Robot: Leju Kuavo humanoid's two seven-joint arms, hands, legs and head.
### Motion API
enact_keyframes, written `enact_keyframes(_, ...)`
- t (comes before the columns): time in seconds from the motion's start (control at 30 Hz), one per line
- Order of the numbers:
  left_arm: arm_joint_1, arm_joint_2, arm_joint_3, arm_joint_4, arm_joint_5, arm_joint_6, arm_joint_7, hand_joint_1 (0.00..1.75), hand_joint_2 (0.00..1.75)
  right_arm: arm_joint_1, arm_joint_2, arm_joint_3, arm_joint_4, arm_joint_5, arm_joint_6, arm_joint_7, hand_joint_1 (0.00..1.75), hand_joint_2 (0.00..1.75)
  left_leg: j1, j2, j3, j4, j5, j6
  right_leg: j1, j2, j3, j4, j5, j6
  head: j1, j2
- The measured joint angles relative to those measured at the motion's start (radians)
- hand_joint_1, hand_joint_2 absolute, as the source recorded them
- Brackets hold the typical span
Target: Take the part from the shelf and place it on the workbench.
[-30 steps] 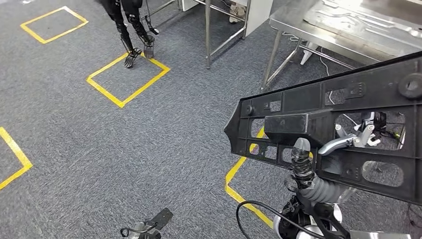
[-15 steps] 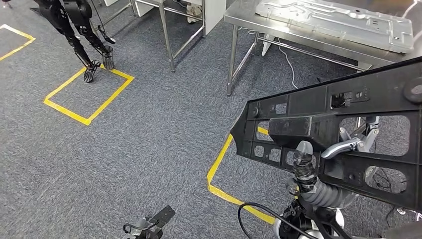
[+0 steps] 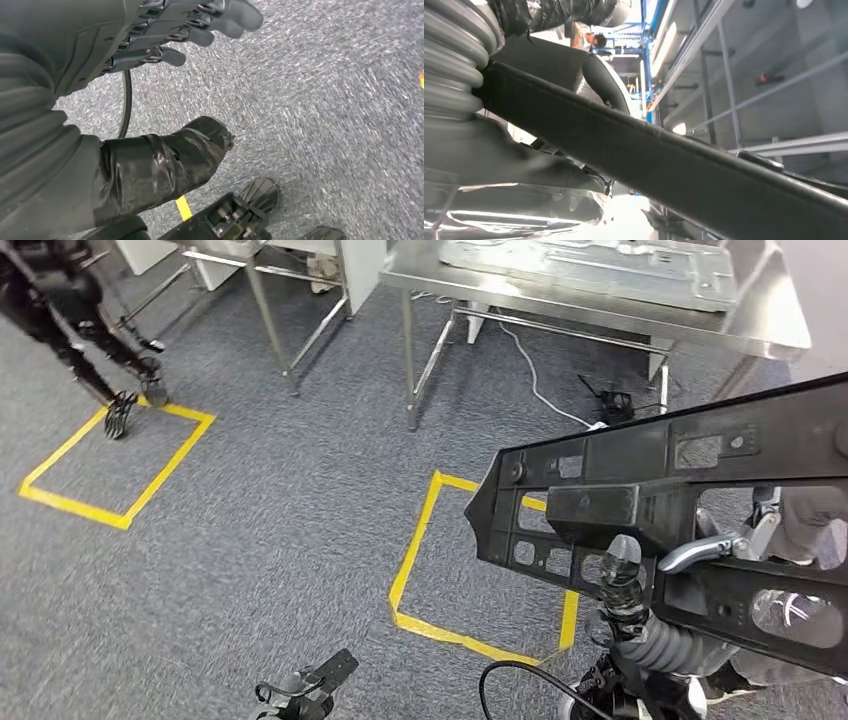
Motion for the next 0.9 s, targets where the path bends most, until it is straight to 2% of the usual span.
enact_keyframes(0.03,-0.001,0.0,0.0,0.0,0.002,0.0,0.0,0.0,1.75,0.001,0.0,0.0,-0.002,0.0,0.0,0.001,1.75,1.75,0.002,0.004,0.003,0.0,-0.005,-0.006,-0.001,0.013,0.0,-0.001,0.0,-0.006,0.0,0.0)
enact_keyframes(0.07,-0.002,-0.001,0.0,0.0,0.002,0.0,0.0,0.0,1.75,0.002,0.0,0.0,-0.005,0.0,0.0,0.002,1.75,1.75,0.004,-0.008,0.003,0.009,-0.015,-0.011,-0.003,0.025,0.002,-0.003,0.0,-0.013,-0.001,0.0)
enact_keyframes(0.1,-0.004,-0.001,0.0,0.0,0.003,0.0,0.0,0.0,1.75,0.002,0.0,0.0,-0.008,0.0,0.0,0.002,1.75,1.75,0.006,-0.03,-0.008,0.037,-0.036,-0.014,-0.005,0.037,0.003,-0.005,0.002,-0.02,-0.003,0.0)
enact_keyframes(0.17,-0.003,-0.001,0.0,0.0,0.004,0.0,0.0,0.0,1.75,0.002,0.001,0.0,-0.011,0.001,0.0,0.002,1.75,1.75,0.008,-0.087,-0.063,0.155,-0.097,-0.015,-0.005,0.06,0.004,-0.007,0.002,-0.031,-0.007,0.0)
enact_keyframes(0.2,0.0,-0.001,0.0,0.0,0.005,0.0,0.0,0.0,1.75,0.003,0.001,0.0,-0.011,0.001,0.0,0.003,1.75,1.75,0.008,-0.101,-0.101,0.226,-0.124,-0.014,-0.002,0.073,0.004,-0.007,0.002,-0.034,-0.009,0.0)
enact_keyframes(0.23,0.003,-0.001,0.0,0.0,0.006,0.0,0.0,0.0,1.75,0.003,0.002,0.0,-0.011,0.001,0.0,0.004,1.75,1.75,0.007,-0.107,-0.131,0.279,-0.137,-0.012,0.0,0.089,0.004,-0.007,0.002,-0.036,-0.009,0.0)
enact_keyframes(0.27,0.006,-0.001,0.0,0.0,0.006,0.0,0.0,0.0,1.75,0.004,0.002,0.0,-0.011,0.001,0.0,0.004,1.75,1.75,0.007,-0.109,-0.146,0.295,-0.128,-0.009,0.003,0.105,0.005,-0.006,0.002,-0.036,-0.009,0.0)
enact_keyframes(0.3,0.007,-0.001,0.0,0.0,0.007,0.0,0.0,0.0,1.75,0.004,0.002,0.0,-0.011,0.001,0.0,0.005,1.75,1.75,0.006,-0.112,-0.143,0.273,-0.1,-0.005,0.004,0.122,0.006,-0.005,0.002,-0.037,-0.009,0.0)
enact_keyframes(0.33,0.006,-0.001,0.0,0.0,0.007,0.0,0.0,0.0,1.75,0.004,0.002,0.0,-0.011,0.001,0.0,0.005,1.75,1.75,0.005,-0.12,-0.123,0.216,-0.058,0.0,0.006,0.138,0.007,-0.004,0.002,-0.036,-0.009,0.0)
enact_keyframes(0.4,0.004,0.0,0.0,0.0,0.008,0.0,0.0,0.0,1.75,0.003,0.002,0.0,-0.012,0.001,0.0,0.005,1.75,1.75,0.006,-0.173,-0.071,0.084,0.007,0.015,0.006,0.164,0.005,-0.001,0.002,-0.033,-0.007,0.0)
enact_keyframes(0.43,0.003,0.001,0.0,0.0,0.008,0.0,0.0,0.0,1.75,0.003,0.002,0.0,-0.012,0.001,0.0,0.005,1.75,1.75,0.005,-0.197,-0.055,0.043,0.02,0.019,0.002,0.177,0.001,0.0,0.004,-0.028,-0.006,0.0)
enact_keyframes(0.47,0.003,0.001,0.0,0.0,0.008,-0.001,0.0,0.0,1.75,0.003,0.002,0.0,-0.012,0.001,0.0,0.005,1.75,1.75,0.003,-0.213,-0.048,0.025,0.022,0.022,-0.002,0.188,-0.003,0.0,0.006,-0.022,-0.006,0.0)
enact_keyframes(0.5,0.003,0.001,0.0,0.0,0.008,-0.001,0.001,0.0,1.75,0.004,0.003,0.0,-0.013,0.0,0.0,0.005,1.75,1.75,0.001,-0.21,-0.045,0.017,0.023,0.024,-0.005,0.202,-0.007,-0.002,0.01,-0.013,-0.007,0.0)
enact_keyframes(0.53,0.002,0.001,0.0,0.0,0.008,-0.001,0.001,0.0,1.75,0.005,0.003,0.0,-0.014,0.0,0.0,0.006,1.75,1.75,0.001,-0.198,-0.041,0.011,0.027,0.027,-0.009,0.212,-0.009,-0.006,0.013,-0.006,-0.009,0.0)
enact_keyframes(0.57,0.001,0.0,0.0,0.0,0.009,0.0,0.001,0.0,1.75,0.007,0.003,-0.001,-0.015,0.0,0.0,0.006,1.75,1.75,0.003,-0.185,-0.035,0.002,0.031,0.031,-0.007,0.199,-0.011,-0.004,0.012,-0.001,-0.009,0.0)
enact_keyframes(0.6,-0.001,0.0,0.0,0.0,0.01,0.0,0.002,0.0,1.75,0.006,0.003,-0.001,-0.017,0.0,0.0,0.006,1.75,1.75,0.005,-0.17,-0.029,-0.008,0.036,0.035,-0.004,0.171,-0.019,0.012,0.002,0.003,-0.007,0.0)
enact_keyframes(0.67,-0.002,-0.002,0.0,0.0,0.013,0.0,0.008,0.0,1.75,0.005,0.003,-0.002,-0.017,0.0,0.0,0.006,1.75,1.75,0.004,-0.14,-0.021,-0.018,0.039,0.042,-0.001,0.096,-0.063,0.102,-0.048,0.009,-0.004,0.0)
enact_keyframes(0.7,0.0,-0.002,0.0,0.0,0.012,0.002,0.013,0.0,1.75,0.004,0.003,-0.002,-0.017,0.0,0.0,0.006,1.75,1.75,0.003,-0.124,-0.019,-0.017,0.037,0.044,-0.003,0.077,-0.094,0.163,-0.077,0.012,-0.003,0.0)
enact_keyframes(0.73,0.003,-0.002,0.0,0.0,0.01,0.006,0.018,0.0,1.75,0.004,0.003,-0.002,-0.017,-0.001,0.0,0.007,1.75,1.75,0.002,-0.108,-0.019,-0.016,0.035,0.044,-0.007,0.068,-0.121,0.216,-0.095,0.015,-0.003,0.0)
enact_keyframes(0.77,0.006,-0.002,0.0,0.001,0.005,0.01,0.021,0.0,1.75,0.005,0.003,-0.002,-0.017,-0.002,0.0,0.007,1.75,1.75,0.002,-0.092,-0.019,-0.015,0.032,0.044,-0.01,0.063,-0.134,0.24,-0.097,0.018,-0.002,0.0)
enact_keyframes(0.8,0.008,-0.002,0.0,0.001,0.0,0.015,0.024,0.0,1.75,0.005,0.003,-0.002,-0.017,-0.004,0.0,0.008,1.75,1.75,0.003,-0.077,-0.018,-0.014,0.029,0.042,-0.014,0.059,-0.127,0.228,-0.08,0.021,-0.002,0.0)
enact_keyframes(0.83,0.008,-0.002,0.0,0.001,-0.003,0.019,0.025,0.0,1.75,0.005,0.003,-0.002,-0.017,-0.006,0.0,0.008,1.75,1.75,0.003,-0.064,-0.015,-0.012,0.025,0.039,-0.017,0.05,-0.1,0.179,-0.049,0.024,-0.002,0.0)
enact_keyframes(0.9,0.006,-0.003,0.0,0.001,-0.007,0.025,0.026,0.0,1.75,0.003,0.003,-0.002,-0.016,-0.01,0.0,0.008,1.75,1.75,0.0,-0.044,-0.01,-0.005,0.013,0.028,-0.016,0.007,-0.03,0.053,-0.003,0.024,-0.002,0.0)
